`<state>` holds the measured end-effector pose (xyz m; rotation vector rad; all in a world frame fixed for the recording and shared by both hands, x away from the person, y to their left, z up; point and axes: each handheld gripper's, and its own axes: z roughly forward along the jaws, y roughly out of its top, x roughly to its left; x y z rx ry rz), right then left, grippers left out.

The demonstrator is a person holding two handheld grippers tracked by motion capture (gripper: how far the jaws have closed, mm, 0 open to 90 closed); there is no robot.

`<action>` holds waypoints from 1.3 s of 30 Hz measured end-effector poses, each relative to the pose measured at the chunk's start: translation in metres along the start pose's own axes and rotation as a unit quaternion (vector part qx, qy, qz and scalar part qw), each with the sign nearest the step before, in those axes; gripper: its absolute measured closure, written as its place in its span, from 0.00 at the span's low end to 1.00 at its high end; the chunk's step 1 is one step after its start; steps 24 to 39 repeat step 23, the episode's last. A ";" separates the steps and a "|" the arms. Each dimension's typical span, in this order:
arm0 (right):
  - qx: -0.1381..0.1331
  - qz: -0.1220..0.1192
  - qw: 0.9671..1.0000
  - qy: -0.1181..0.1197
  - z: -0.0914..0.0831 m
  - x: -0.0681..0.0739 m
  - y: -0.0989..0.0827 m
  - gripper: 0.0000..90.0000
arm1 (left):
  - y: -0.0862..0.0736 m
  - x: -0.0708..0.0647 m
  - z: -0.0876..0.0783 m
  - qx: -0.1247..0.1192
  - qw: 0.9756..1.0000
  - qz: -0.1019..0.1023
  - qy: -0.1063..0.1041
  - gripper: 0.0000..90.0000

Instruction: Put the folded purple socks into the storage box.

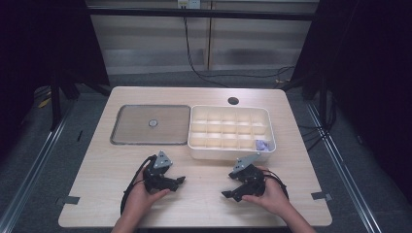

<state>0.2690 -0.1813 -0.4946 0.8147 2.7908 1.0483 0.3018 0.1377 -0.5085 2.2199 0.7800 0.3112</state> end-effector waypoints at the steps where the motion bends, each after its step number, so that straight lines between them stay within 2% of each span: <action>1: -0.005 -0.002 1.000 -0.001 0.000 0.000 -0.002 0.27 | 0.000 0.000 0.000 0.000 1.000 0.000 0.000 0.20; 15: -0.056 -0.033 0.998 -0.025 0.003 0.007 -0.015 0.27 | 0.000 0.000 0.000 -0.001 1.000 -0.001 0.000 0.20; 23: -0.055 -0.041 0.997 -0.026 0.004 0.007 -0.015 0.26 | 0.000 0.000 0.000 -0.001 1.000 -0.001 0.000 0.20; 39: -0.055 -0.041 0.997 -0.026 0.004 0.007 -0.015 0.26 | 0.000 0.000 0.000 -0.001 1.000 -0.001 0.000 0.20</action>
